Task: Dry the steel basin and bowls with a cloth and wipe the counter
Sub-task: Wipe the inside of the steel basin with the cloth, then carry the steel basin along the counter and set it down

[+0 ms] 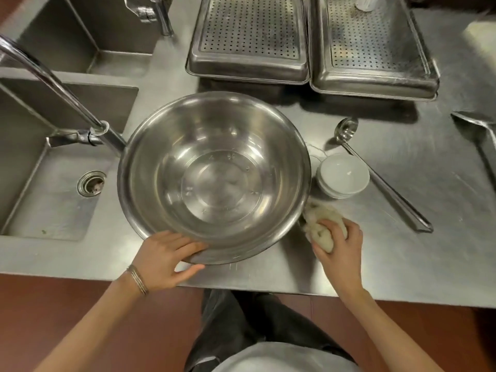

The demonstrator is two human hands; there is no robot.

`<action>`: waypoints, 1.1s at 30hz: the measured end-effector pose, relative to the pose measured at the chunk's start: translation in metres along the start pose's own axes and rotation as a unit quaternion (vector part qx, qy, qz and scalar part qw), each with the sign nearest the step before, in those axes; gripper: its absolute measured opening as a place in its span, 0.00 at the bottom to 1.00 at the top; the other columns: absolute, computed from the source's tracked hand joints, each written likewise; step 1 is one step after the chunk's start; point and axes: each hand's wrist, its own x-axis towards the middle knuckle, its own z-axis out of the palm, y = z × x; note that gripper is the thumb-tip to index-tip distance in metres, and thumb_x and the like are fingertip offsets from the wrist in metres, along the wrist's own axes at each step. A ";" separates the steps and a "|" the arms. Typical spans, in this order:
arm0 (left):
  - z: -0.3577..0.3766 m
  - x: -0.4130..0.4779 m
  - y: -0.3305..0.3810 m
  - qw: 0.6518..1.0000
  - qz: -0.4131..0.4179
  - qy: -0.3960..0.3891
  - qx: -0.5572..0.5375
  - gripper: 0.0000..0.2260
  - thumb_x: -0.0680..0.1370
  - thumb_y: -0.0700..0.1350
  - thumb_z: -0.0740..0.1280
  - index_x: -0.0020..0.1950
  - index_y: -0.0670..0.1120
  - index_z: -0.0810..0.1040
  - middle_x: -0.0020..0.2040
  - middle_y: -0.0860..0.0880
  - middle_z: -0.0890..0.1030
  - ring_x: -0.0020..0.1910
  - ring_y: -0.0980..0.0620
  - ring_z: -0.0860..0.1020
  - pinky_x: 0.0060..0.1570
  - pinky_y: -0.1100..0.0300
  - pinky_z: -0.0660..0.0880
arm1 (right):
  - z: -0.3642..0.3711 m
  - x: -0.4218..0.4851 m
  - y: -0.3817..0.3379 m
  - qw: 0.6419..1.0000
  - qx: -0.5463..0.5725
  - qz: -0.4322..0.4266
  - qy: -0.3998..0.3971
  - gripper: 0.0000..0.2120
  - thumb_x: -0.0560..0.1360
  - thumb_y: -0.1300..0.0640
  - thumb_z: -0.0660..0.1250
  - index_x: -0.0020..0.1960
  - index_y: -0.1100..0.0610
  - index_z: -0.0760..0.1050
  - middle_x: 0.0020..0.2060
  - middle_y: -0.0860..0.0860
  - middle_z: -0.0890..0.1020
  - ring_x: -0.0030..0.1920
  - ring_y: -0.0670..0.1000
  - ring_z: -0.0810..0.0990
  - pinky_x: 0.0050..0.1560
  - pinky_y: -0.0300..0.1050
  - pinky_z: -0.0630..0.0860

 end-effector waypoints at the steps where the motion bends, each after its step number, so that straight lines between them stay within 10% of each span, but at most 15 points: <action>1: -0.002 -0.001 0.000 1.000 -0.004 -0.010 -0.002 0.16 0.75 0.58 0.61 0.52 0.50 0.81 0.42 0.56 0.82 0.37 0.53 0.79 0.35 0.62 0.70 | 0.007 0.001 -0.001 1.000 0.001 -0.002 -0.016 0.22 0.69 0.52 0.73 0.60 0.54 0.73 0.60 0.60 0.68 0.59 0.56 0.65 0.59 0.46 0.67; 5: -0.006 -0.004 -0.001 0.999 -0.027 -0.028 -0.011 0.14 0.77 0.54 0.58 0.52 0.51 0.81 0.42 0.56 0.81 0.37 0.54 0.78 0.35 0.60 0.70 | 0.025 0.005 -0.008 0.994 -0.003 -0.039 -0.100 0.26 0.74 0.45 0.62 0.68 0.57 0.66 0.65 0.59 0.65 0.65 0.57 0.61 0.67 0.47 0.60; 9: -0.013 -0.006 -0.012 0.997 -0.065 0.006 0.032 0.16 0.79 0.53 0.55 0.52 0.49 0.81 0.41 0.54 0.82 0.39 0.52 0.79 0.42 0.62 0.67 | 0.010 0.016 -0.030 0.997 0.036 -0.048 -0.039 0.27 0.72 0.51 0.52 0.70 0.60 0.64 0.67 0.58 0.67 0.67 0.55 0.62 0.65 0.26 0.51; 15: -0.040 0.013 -0.072 0.981 -0.184 0.042 0.055 0.22 0.78 0.57 0.52 0.60 0.47 0.77 0.58 0.49 0.79 0.59 0.47 0.75 0.57 0.52 0.70 | 0.011 0.076 -0.064 0.997 0.031 -0.069 -0.002 0.27 0.77 0.49 0.60 0.73 0.56 0.60 0.71 0.56 0.60 0.71 0.53 0.59 0.70 0.47 0.61; 25: -0.041 0.064 -0.153 0.949 -0.302 0.068 -0.063 0.34 0.74 0.45 0.69 0.74 0.39 0.56 0.75 0.42 0.56 0.74 0.45 0.53 0.71 0.59 0.47 | 0.031 0.152 -0.078 0.995 0.052 0.066 -0.059 0.40 0.70 0.61 0.73 0.75 0.57 0.54 0.70 0.58 0.65 0.69 0.58 0.65 0.67 0.48 0.62; 33: -0.039 0.062 -0.157 0.874 -0.383 0.174 -0.243 0.30 0.73 0.31 0.64 0.74 0.43 0.60 0.71 0.44 0.68 0.69 0.46 0.67 0.66 0.58 0.63 | 0.029 0.133 -0.076 0.980 0.152 0.130 -0.006 0.36 0.68 0.71 0.67 0.72 0.50 0.63 0.66 0.49 0.71 0.65 0.51 0.70 0.64 0.44 0.66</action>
